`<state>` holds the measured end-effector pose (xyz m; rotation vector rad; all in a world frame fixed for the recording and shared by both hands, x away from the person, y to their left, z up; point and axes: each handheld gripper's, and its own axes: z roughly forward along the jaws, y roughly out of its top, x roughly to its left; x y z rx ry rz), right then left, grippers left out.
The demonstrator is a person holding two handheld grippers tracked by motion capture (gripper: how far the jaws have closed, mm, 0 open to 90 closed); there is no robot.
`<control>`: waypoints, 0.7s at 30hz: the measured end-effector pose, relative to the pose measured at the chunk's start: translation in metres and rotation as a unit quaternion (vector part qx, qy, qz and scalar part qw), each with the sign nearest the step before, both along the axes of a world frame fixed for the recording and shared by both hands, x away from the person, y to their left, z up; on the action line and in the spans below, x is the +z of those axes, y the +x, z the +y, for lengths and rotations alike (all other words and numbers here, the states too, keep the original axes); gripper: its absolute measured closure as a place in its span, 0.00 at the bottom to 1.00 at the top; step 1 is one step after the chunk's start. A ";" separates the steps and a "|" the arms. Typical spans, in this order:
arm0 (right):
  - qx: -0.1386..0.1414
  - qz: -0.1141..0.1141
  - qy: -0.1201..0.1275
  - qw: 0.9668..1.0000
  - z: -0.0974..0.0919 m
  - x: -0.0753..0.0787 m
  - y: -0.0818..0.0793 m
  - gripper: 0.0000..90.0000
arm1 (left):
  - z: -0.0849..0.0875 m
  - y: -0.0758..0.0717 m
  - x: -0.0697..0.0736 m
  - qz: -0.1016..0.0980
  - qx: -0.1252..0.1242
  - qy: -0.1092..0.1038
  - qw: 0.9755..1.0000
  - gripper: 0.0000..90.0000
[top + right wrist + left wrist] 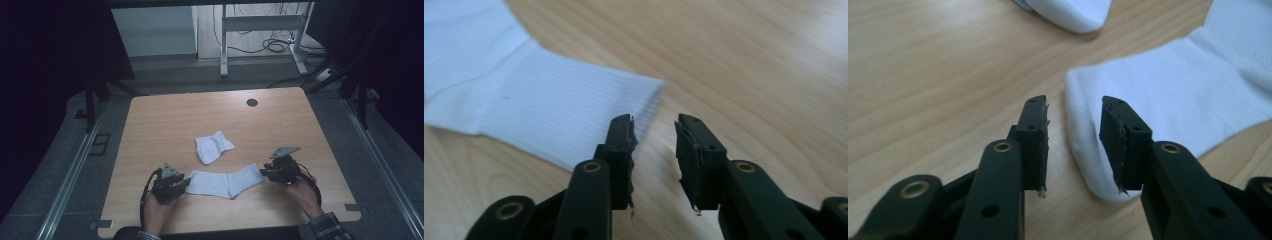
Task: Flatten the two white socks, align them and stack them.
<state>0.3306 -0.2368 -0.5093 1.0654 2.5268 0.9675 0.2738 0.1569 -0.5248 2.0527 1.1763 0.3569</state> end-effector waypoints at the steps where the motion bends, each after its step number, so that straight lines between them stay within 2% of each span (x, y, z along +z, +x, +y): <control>1: -0.009 -0.001 0.003 1.000 -0.004 0.000 0.001 0.70 | 0.000 0.001 0.001 -0.003 -0.001 0.000 1.000 0.70; 4: -0.021 -0.005 0.000 1.000 -0.013 0.000 0.004 0.66 | -0.002 0.009 0.006 -0.012 -0.003 0.003 1.000 0.66; 6: -0.027 -0.009 -0.002 1.000 -0.018 -0.001 0.006 0.62 | -0.004 0.015 0.009 -0.010 -0.008 0.002 1.000 0.64; 10: -0.036 -0.013 -0.003 0.999 -0.026 -0.003 0.010 0.58 | -0.010 0.030 0.015 -0.009 -0.022 0.006 1.000 0.66; 16: -0.045 -0.023 -0.003 0.999 -0.036 -0.003 0.013 0.47 | -0.020 0.052 0.022 -0.002 -0.024 -0.007 1.000 0.67; 21: -0.058 -0.028 0.003 0.998 -0.045 -0.005 0.016 0.40 | -0.029 0.071 0.023 0.006 -0.023 0.003 1.000 0.65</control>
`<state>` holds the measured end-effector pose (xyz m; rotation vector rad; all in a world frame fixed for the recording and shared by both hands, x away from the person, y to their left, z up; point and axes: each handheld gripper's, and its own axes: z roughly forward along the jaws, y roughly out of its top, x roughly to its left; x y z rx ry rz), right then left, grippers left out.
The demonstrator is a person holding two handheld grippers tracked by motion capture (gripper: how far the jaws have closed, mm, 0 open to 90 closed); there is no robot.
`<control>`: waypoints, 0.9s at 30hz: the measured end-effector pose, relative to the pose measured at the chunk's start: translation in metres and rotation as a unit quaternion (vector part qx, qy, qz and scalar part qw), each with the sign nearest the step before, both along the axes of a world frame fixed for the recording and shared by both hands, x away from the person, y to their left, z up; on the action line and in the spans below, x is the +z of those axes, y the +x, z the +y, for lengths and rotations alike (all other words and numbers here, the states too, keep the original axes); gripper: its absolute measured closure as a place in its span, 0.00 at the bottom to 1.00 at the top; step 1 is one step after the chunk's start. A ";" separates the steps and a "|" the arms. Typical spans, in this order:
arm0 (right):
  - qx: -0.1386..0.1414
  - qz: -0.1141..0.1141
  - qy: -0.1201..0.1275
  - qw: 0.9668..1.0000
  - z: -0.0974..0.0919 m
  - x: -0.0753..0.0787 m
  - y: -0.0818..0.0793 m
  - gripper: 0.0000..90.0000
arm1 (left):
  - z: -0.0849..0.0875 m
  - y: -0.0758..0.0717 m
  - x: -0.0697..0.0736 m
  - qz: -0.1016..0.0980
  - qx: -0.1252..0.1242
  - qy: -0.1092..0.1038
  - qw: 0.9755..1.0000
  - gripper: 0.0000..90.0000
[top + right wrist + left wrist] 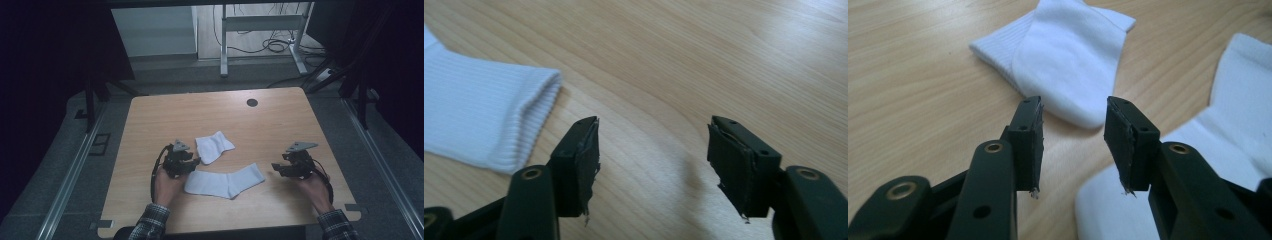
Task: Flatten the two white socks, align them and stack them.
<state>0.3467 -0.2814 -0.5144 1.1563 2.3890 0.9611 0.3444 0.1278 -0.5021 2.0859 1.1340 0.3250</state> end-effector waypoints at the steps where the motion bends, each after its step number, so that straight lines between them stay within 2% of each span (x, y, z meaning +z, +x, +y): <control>1: -0.003 -0.003 0.000 1.000 -0.002 -0.001 0.001 0.39 | -0.002 0.003 0.000 0.001 0.000 0.004 1.000 0.64; 5: -0.013 -0.006 0.000 1.000 -0.010 -0.004 0.004 0.37 | -0.008 0.016 -0.004 0.011 0.007 0.003 1.000 0.64; 9: -0.020 -0.004 0.001 1.000 -0.017 -0.006 0.007 0.36 | -0.012 0.025 -0.010 0.023 0.016 0.017 0.999 0.63; 15: -0.020 0.009 -0.003 1.000 -0.019 -0.011 0.009 0.36 | -0.014 0.029 -0.021 0.041 0.022 0.016 0.999 0.65; 19: -0.009 0.017 -0.018 1.000 -0.016 -0.016 0.009 0.34 | -0.013 0.030 -0.025 0.050 0.023 0.009 0.998 0.75; 23: -0.003 0.016 -0.014 1.000 -0.015 -0.017 0.010 0.31 | -0.012 0.029 -0.022 0.048 0.020 0.000 0.999 0.94; 27: 0.000 0.013 -0.011 1.000 -0.016 -0.018 0.010 0.29 | -0.012 0.029 -0.009 0.034 0.020 -0.015 0.999 0.95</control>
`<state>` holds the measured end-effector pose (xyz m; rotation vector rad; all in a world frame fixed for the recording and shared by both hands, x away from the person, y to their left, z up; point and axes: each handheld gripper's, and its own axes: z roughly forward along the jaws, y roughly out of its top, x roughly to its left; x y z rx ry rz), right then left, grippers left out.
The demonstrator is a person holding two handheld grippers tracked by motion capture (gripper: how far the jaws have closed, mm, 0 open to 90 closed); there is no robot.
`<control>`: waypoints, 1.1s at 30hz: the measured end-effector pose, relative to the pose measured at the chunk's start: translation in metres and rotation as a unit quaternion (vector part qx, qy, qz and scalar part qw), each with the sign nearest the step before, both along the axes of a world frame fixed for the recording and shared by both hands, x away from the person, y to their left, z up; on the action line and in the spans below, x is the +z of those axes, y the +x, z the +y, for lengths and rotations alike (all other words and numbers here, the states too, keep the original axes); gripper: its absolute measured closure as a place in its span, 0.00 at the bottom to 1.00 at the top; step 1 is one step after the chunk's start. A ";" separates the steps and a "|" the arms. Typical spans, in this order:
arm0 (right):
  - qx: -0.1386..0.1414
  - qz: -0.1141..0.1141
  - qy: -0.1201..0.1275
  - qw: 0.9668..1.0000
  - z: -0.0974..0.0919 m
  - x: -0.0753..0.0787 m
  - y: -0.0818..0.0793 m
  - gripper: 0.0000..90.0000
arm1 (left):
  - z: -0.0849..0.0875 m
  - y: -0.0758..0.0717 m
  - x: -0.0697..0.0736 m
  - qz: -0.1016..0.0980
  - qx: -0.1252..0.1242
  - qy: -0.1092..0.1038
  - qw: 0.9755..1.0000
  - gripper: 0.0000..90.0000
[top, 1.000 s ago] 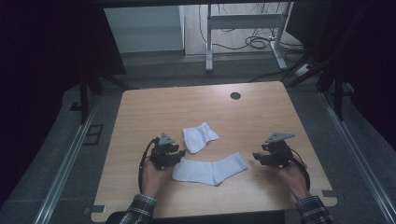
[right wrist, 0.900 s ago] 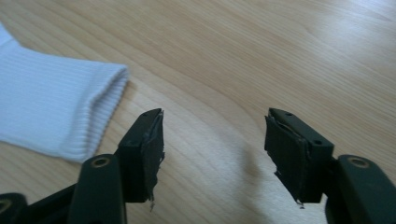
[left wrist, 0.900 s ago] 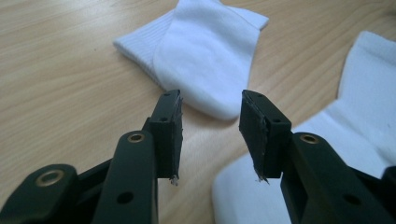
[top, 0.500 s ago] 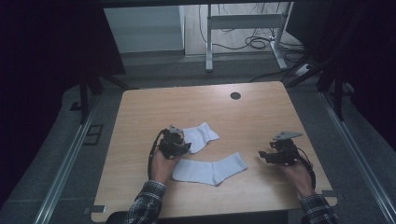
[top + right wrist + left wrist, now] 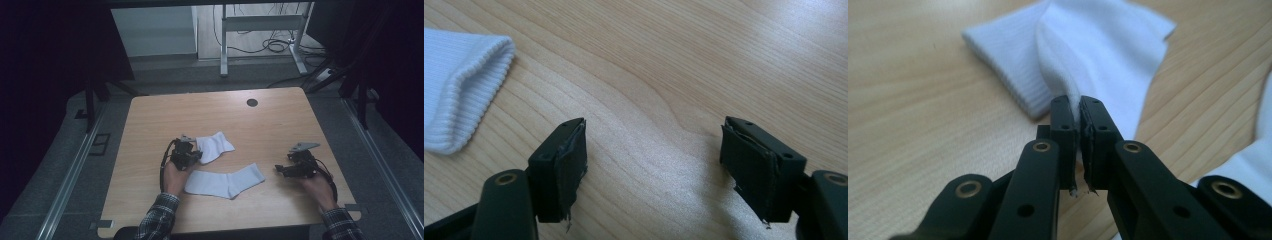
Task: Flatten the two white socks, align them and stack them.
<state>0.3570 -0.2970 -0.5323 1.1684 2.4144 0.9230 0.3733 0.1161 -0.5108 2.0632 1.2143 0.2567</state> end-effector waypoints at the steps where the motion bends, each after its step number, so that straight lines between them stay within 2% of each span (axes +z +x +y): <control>1: 0.001 -0.001 0.000 1.000 0.000 0.000 0.000 0.28 | -0.001 0.000 0.005 -0.005 -0.001 -0.001 1.000 0.95; 6: 0.003 -0.002 0.002 1.000 0.001 -0.001 0.000 0.26 | -0.010 0.004 0.035 -0.030 -0.014 -0.015 0.999 0.95; 8: 0.006 -0.004 0.002 1.000 0.000 -0.002 0.000 0.25 | -0.016 0.006 0.048 -0.040 -0.022 -0.011 0.999 0.95; 12: 0.006 -0.004 0.004 1.000 0.001 -0.002 0.000 0.23 | -0.028 0.010 0.063 -0.050 -0.033 -0.009 0.998 0.95; 27: 0.008 -0.008 0.007 1.000 0.001 -0.003 0.000 0.22 | -0.083 0.028 0.076 -0.048 -0.079 -0.011 0.996 0.95; 33: 0.008 -0.010 0.006 1.000 0.001 -0.004 0.000 0.21 | -0.098 0.033 0.092 -0.064 -0.086 -0.020 0.994 0.96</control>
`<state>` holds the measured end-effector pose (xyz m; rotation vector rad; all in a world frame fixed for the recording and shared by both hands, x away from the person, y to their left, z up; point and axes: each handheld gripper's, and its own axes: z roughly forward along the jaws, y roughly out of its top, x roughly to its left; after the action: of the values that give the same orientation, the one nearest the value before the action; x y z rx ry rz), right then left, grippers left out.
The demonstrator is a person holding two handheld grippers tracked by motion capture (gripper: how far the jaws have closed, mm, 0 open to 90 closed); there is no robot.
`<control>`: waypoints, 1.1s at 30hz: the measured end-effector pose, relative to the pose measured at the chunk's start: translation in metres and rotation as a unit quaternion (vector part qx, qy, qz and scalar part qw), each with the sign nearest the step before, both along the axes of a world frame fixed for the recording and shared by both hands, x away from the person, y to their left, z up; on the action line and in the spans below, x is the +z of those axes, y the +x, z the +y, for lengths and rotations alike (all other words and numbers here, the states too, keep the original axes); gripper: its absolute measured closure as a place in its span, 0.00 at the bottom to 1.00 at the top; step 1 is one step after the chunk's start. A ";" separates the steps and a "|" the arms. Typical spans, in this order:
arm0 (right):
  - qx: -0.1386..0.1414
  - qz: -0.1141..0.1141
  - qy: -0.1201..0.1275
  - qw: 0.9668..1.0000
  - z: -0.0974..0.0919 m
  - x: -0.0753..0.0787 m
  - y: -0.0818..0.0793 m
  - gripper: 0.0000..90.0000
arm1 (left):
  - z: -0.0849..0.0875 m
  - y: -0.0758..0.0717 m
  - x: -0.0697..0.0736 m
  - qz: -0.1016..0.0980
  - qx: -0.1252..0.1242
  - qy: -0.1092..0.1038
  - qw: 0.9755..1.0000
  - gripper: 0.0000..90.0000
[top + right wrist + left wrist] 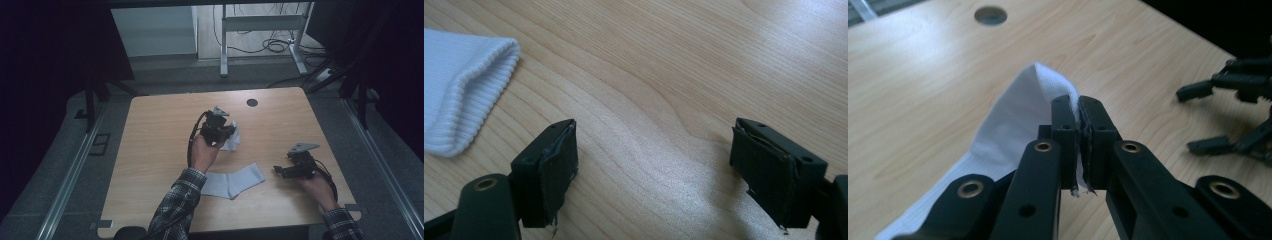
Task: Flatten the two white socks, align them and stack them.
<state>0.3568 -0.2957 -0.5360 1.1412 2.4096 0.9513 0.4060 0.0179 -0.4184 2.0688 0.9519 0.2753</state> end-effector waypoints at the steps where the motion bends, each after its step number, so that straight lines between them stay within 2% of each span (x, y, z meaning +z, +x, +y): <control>1: 0.000 0.000 0.000 1.000 0.000 0.000 0.000 0.21 | -0.002 0.001 0.005 -0.003 -0.001 -0.002 1.000 0.96; 5: 0.000 0.000 0.001 1.000 0.000 0.000 0.000 0.21 | -0.007 0.002 0.026 -0.023 -0.007 -0.010 1.000 0.96; 9: 0.001 -0.002 0.000 1.000 0.000 0.000 0.000 0.20 | -0.007 -0.003 0.056 -0.048 -0.015 -0.041 0.998 0.96; 12: 0.002 -0.002 0.000 1.000 0.000 0.000 0.000 0.20 | 0.001 -0.010 0.080 -0.074 -0.014 -0.068 0.995 0.96; 14: 0.002 -0.003 0.000 1.000 0.000 -0.001 0.000 0.20 | 0.008 -0.012 0.086 -0.077 -0.013 -0.065 0.995 0.96; 16: 0.002 -0.003 -0.001 1.000 0.001 -0.001 0.000 0.20 | 0.015 -0.014 0.083 -0.075 -0.004 -0.063 0.995 0.96; 19: 0.000 -0.001 0.000 1.000 0.001 -0.001 0.000 0.19 | 0.030 -0.013 0.070 -0.060 0.014 -0.058 0.996 0.96; 22: 0.000 -0.002 0.000 1.000 0.001 -0.001 0.000 0.19 | 0.048 -0.009 0.056 -0.041 0.030 -0.066 0.997 0.96; 27: 0.000 -0.004 0.002 1.000 0.001 -0.001 0.000 0.19 | 0.073 -0.008 0.042 -0.026 0.053 -0.062 0.996 0.96; 33: 0.000 -0.004 0.002 1.000 0.001 -0.001 0.000 0.19 | 0.096 -0.007 0.026 -0.006 0.073 -0.035 0.997 0.95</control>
<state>0.3567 -0.2946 -0.5372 1.1363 2.4016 0.9598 0.3994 0.1139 -0.3920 1.9358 1.0916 0.3249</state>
